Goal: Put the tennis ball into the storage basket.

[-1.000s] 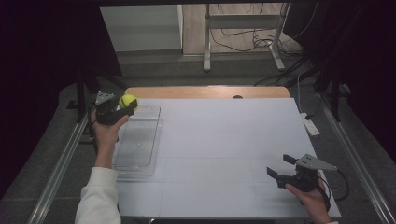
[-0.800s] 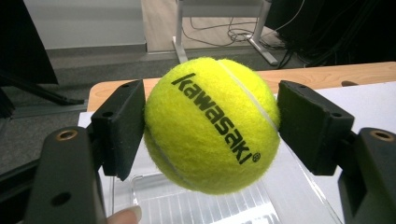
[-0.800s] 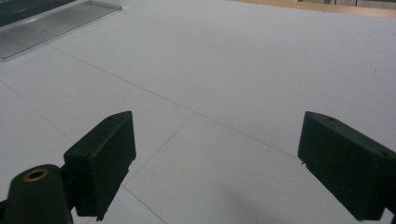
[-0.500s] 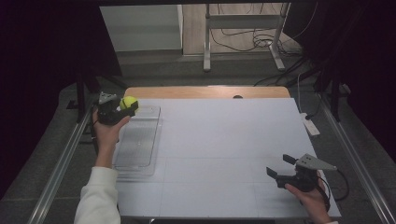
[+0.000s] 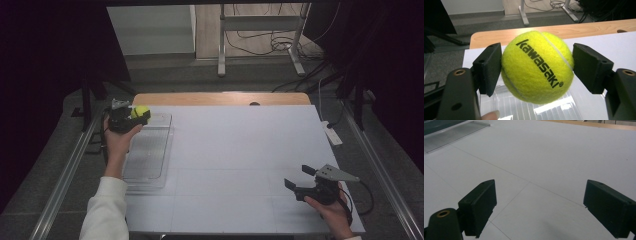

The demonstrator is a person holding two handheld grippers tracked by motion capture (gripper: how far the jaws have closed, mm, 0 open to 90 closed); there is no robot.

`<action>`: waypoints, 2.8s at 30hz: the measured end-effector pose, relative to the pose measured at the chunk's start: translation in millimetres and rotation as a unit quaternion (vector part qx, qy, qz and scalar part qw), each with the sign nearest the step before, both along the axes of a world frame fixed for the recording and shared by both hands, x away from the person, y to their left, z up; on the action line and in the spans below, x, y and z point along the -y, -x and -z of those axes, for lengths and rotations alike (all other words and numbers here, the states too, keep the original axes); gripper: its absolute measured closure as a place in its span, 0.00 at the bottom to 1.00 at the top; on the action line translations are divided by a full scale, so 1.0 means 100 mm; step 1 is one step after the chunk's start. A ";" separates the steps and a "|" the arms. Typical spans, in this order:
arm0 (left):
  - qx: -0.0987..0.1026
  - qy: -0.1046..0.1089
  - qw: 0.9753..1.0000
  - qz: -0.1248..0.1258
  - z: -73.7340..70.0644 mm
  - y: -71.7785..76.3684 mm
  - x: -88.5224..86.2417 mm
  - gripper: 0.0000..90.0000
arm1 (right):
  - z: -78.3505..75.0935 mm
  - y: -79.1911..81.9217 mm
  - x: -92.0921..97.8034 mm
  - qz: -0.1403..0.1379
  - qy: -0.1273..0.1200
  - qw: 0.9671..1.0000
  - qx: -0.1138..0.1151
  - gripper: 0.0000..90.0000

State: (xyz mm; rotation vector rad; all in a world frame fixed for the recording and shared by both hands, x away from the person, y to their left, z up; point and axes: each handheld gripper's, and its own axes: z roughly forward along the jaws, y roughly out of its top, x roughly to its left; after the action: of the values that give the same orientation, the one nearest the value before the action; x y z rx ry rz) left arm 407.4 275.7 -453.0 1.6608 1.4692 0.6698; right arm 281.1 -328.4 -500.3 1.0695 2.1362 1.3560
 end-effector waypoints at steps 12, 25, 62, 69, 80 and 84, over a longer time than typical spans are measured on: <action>-0.029 -0.008 1.000 -0.005 0.09 -0.08 -0.01 0.30 | 0.00 0.00 0.00 0.000 0.000 1.000 0.000 0.13; -0.052 -0.020 0.998 -0.009 0.17 -0.14 -0.01 0.30 | 0.00 0.00 0.00 -0.001 0.001 1.000 0.000 0.13; -0.109 -0.056 0.993 -0.006 0.36 -0.24 0.00 0.30 | 0.00 0.00 0.00 0.000 0.001 1.000 0.000 0.13; -0.117 -0.065 0.991 -0.007 0.39 -0.26 0.00 0.30 | 0.00 0.00 0.00 0.000 0.001 1.000 0.000 0.13; -0.126 -0.078 0.989 -0.009 0.42 -0.28 0.02 0.30 | 0.00 0.00 0.00 0.000 0.001 1.000 -0.001 0.13; -0.130 -0.083 0.988 -0.008 0.43 -0.29 0.03 0.30 | 0.00 -0.01 0.00 0.000 0.001 1.000 -0.001 0.13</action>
State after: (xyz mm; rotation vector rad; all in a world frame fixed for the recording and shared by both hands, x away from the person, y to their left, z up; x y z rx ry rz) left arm 436.0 272.8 -495.9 1.9249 1.6478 0.6158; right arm 281.6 -328.7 -500.7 1.0706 2.1393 1.3529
